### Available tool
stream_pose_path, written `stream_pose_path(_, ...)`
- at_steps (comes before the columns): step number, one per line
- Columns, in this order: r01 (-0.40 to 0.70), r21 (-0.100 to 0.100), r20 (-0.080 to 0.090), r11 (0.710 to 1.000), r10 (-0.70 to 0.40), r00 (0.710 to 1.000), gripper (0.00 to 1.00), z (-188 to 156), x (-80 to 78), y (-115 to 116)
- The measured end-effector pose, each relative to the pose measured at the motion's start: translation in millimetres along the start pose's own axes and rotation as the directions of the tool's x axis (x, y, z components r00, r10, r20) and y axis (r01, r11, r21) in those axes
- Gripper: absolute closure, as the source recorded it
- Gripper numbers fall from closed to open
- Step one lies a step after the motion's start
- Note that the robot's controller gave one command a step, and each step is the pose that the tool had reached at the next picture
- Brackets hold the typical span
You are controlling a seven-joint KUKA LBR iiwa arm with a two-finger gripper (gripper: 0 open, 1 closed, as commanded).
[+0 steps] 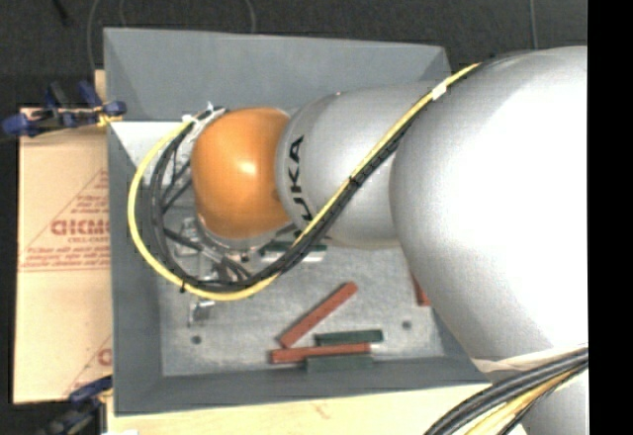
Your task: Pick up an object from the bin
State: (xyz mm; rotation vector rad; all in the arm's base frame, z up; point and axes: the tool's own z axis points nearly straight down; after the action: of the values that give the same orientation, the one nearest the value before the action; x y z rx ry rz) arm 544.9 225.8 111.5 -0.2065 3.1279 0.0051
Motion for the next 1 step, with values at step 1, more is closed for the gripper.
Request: stream_pose_path(1,0.004,0.0,-0.001,1.0,-0.004,1.0,0.0,15.0,2.3,0.2)
